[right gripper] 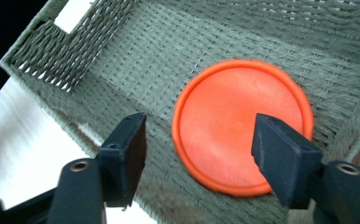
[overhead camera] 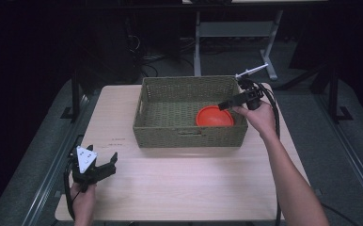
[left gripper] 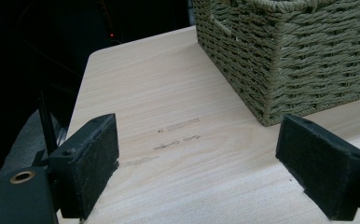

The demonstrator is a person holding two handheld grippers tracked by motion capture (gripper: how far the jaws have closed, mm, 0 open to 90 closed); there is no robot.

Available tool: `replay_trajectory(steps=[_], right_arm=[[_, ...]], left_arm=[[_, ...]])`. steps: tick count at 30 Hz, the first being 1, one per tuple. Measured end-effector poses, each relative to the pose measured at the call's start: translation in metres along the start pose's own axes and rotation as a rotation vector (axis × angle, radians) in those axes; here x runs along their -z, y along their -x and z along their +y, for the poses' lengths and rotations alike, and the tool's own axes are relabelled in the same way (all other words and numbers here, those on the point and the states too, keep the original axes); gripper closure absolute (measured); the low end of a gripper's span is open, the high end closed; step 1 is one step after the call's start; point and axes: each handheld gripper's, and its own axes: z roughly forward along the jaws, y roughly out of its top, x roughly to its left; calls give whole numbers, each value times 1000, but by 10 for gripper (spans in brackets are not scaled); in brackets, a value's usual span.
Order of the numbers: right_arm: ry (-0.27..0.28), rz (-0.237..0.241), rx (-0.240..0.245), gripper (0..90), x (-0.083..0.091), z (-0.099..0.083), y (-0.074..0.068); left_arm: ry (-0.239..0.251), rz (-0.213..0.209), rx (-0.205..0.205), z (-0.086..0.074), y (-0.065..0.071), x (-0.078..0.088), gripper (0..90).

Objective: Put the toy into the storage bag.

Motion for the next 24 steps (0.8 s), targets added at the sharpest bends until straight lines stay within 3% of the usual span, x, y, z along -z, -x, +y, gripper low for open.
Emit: replay_trajectory(steps=[11, 16, 24], right_arm=[[41, 70, 18, 310, 15, -15, -5], [45, 74, 50, 305, 16, -20, -10], [43, 89, 61, 300, 16, -31, -8]], left_arm=[[2, 2, 0, 0, -1, 0, 127], [2, 3, -1, 0, -1, 0, 127], [-1, 2, 2, 0, 0, -1, 127]])
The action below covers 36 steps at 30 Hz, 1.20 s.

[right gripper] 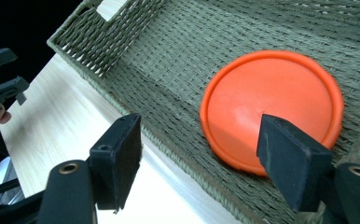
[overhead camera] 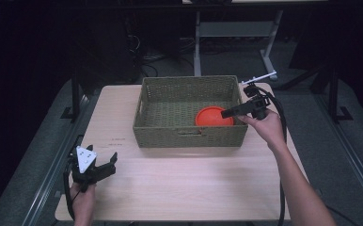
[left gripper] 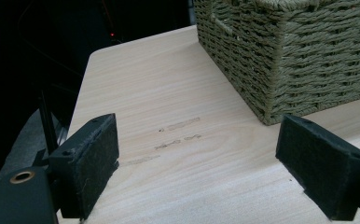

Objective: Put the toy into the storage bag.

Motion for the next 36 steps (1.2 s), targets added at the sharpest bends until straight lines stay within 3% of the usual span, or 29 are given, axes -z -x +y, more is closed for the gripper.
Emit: replay_trajectory(steps=[18, 36], right_arm=[[21, 43, -1, 274, 9, -24, 0], [35, 103, 42, 267, 16, -55, -8]], left_arm=[[0, 5, -5, 0, -1, 0, 127], [-1, 5, -7, -1, 0, 1, 127]])
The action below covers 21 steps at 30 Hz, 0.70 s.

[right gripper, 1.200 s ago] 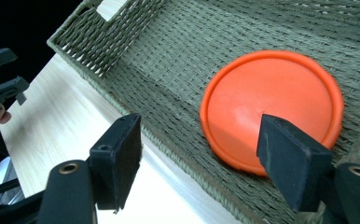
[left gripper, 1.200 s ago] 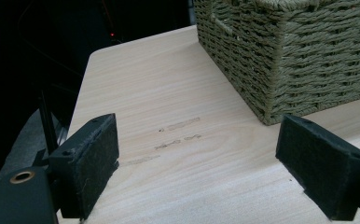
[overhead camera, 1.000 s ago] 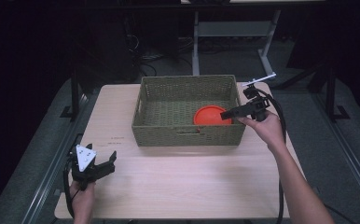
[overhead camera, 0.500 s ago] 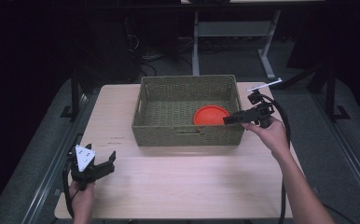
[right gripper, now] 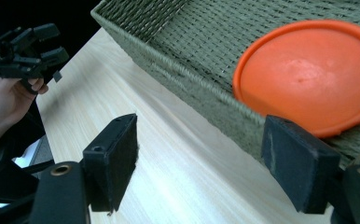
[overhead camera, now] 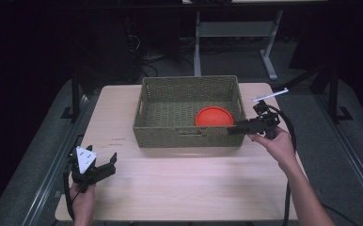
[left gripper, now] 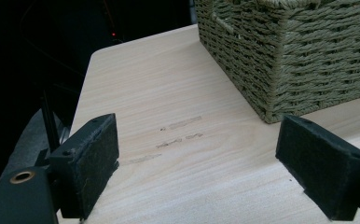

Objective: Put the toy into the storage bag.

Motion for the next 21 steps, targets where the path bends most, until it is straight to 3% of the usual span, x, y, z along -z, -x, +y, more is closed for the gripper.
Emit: replay_trajectory(steps=[21], right_arm=[[13, 24, 2, 265, 2, -42, 6]], left_arm=[[-5, 0, -3, 0, 1, 1, 127]])
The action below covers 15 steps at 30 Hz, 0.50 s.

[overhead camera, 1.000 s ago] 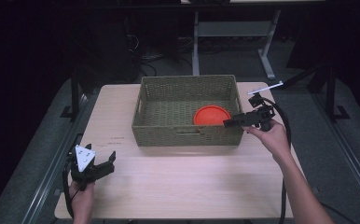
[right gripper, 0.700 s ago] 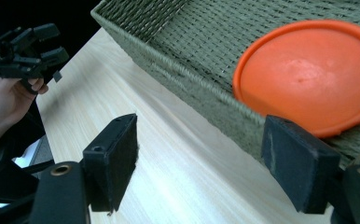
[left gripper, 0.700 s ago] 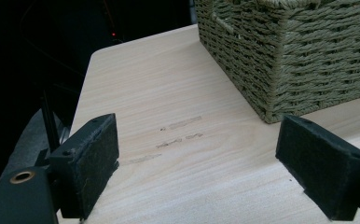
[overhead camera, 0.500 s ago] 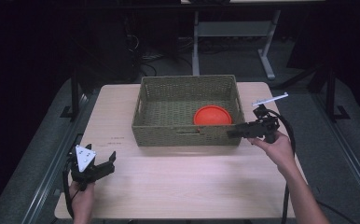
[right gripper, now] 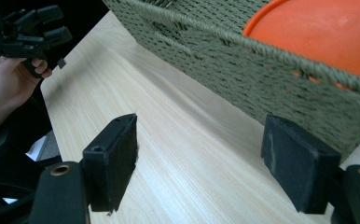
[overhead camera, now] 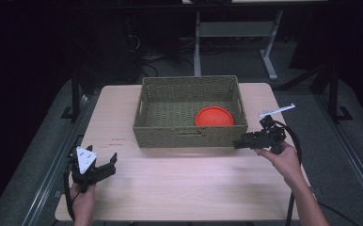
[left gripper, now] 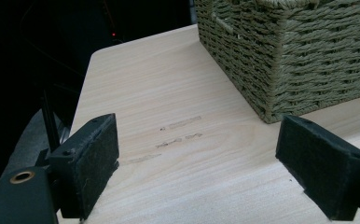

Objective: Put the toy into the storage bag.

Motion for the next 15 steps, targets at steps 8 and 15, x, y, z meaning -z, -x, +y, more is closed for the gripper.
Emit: replay_trajectory(steps=[8, 15], right_arm=[[15, 8, -11, 264, 4, -12, 3], [15, 10, -29, 242, 5, -25, 10]], left_arm=[[-8, -1, -9, 0, 0, 0, 127], [2, -1, 0, 0, 1, 0, 127]])
